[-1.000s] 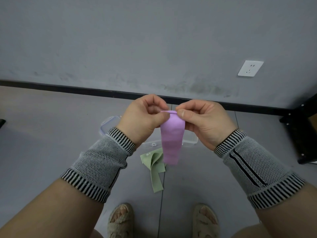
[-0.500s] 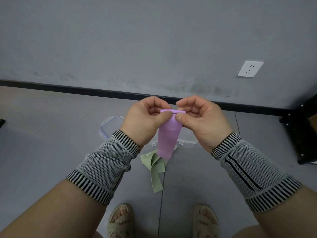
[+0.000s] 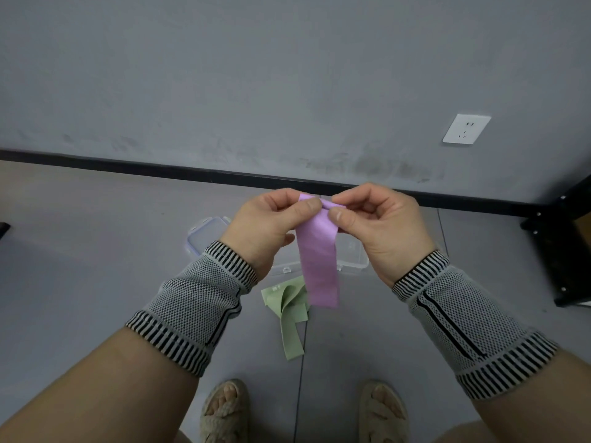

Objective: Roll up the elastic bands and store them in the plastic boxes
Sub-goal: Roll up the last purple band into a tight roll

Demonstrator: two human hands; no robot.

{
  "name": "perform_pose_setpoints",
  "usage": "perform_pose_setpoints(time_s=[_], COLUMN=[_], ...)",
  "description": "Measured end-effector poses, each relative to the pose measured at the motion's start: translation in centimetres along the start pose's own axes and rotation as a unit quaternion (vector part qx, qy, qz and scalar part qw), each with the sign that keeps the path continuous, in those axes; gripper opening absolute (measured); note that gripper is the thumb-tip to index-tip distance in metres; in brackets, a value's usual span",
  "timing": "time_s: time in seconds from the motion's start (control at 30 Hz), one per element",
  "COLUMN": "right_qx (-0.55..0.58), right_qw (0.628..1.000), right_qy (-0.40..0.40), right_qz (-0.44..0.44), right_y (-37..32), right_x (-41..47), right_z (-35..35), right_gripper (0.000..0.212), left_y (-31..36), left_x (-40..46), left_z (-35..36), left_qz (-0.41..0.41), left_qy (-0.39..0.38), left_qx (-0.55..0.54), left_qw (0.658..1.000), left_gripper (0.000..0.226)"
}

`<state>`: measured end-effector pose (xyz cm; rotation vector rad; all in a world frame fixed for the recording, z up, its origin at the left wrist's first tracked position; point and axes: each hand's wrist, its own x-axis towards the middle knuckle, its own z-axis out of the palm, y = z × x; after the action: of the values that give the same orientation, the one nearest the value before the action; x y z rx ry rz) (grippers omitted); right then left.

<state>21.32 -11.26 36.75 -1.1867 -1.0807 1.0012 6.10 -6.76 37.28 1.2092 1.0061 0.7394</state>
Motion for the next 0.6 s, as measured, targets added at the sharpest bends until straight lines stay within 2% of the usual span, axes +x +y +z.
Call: perform_pose_setpoints(time_s=[0.13, 0.27, 0.37, 0.6], right_qx=[-0.019, 0.007, -0.008, -0.076], right_qw=[1.000, 0.999, 1.000, 0.997], right_qy=[-0.002, -0.028, -0.014, 0.009], right_qz=[-0.006, 0.020, 0.024, -0.023], right_y=[0.03, -0.04, -0.11, 0.17], right_x=[0.11, 0.06, 0.09, -0.09], right_z=[0.05, -0.19, -0.21, 0.30], right_gripper=[0.025, 0.027, 0.021, 0.026], left_y=[-0.06, -0.19, -0.16, 0.01], left_x=[0.15, 0.19, 0.22, 0.37], left_z=[-0.17, -0.39, -0.28, -0.12], left_qz=[0.023, 0.029, 0.019, -0.059], left_qy=[0.019, 0.028, 0.019, -0.005], left_qx=[-0.015, -0.011, -0.024, -0.102], left_qw=[0.999, 0.999, 0.999, 0.993], left_gripper=[0.022, 0.010, 0.010, 0.017])
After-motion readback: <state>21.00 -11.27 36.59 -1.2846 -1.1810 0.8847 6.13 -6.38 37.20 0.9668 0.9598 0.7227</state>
